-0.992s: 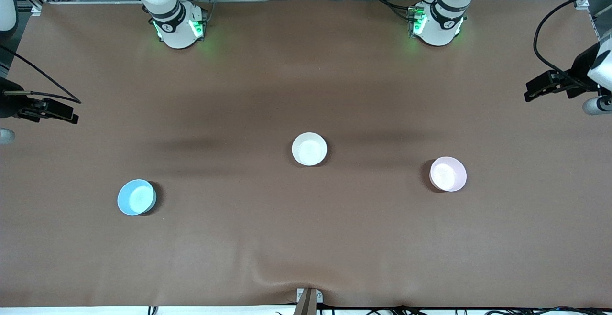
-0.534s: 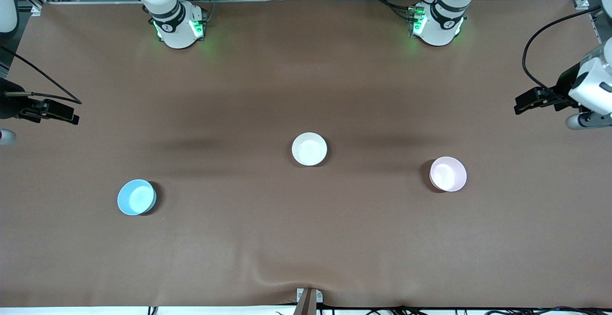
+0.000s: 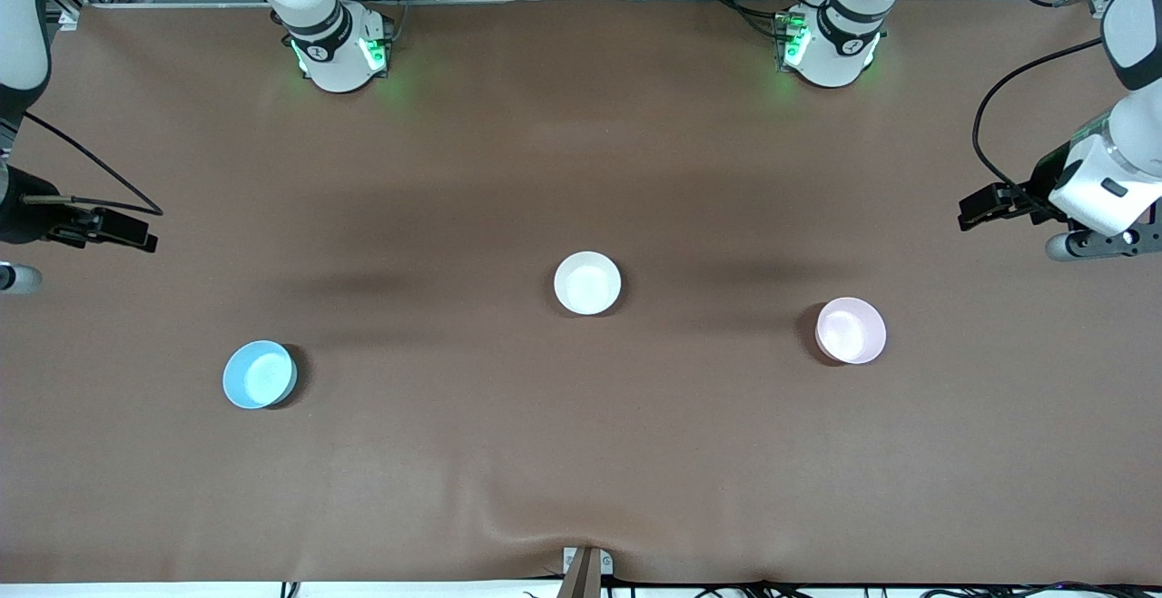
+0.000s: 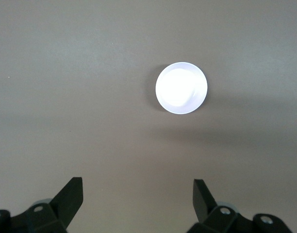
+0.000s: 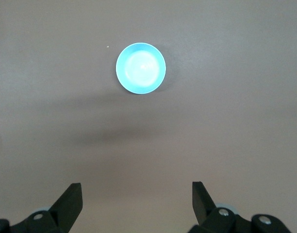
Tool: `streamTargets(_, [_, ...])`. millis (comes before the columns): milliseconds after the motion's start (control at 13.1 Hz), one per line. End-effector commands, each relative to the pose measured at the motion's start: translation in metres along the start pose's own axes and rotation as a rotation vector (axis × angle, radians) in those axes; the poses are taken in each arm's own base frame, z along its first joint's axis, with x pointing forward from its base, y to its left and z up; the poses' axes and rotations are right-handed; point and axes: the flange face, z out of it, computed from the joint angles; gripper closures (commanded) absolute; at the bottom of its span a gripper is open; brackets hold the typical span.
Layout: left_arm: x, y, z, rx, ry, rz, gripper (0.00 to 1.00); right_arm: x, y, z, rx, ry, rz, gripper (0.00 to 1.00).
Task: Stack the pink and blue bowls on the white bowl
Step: 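Move the right gripper toward the blue bowl while the left gripper approaches pink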
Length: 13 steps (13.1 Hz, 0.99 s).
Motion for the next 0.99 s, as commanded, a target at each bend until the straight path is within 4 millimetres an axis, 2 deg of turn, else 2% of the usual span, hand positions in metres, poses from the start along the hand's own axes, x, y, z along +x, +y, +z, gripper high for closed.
streamTargets(0, [0.001, -0.002, 0.005, -0.004, 0.019, 0.016, 0.00, 0.003, -0.001, 0.009, -0.009, 0.002, 0.016, 0.00])
streamTargets(153, [0.000, -0.002, 0.012, -0.004, 0.019, 0.018, 0.00, 0.005, 0.000, 0.020, -0.009, 0.017, 0.016, 0.00])
streamTargets(534, [-0.001, -0.002, 0.011, -0.002, 0.020, 0.018, 0.00, 0.020, 0.003, 0.049, -0.015, 0.042, 0.019, 0.00])
streamTargets(687, [-0.002, -0.008, 0.020, -0.004, 0.003, 0.007, 0.00, 0.032, 0.014, 0.065, -0.015, 0.051, 0.039, 0.00])
streamTargets(916, [-0.003, -0.012, 0.018, -0.011, 0.006, -0.001, 0.00, 0.051, 0.025, 0.095, -0.014, 0.062, 0.063, 0.00])
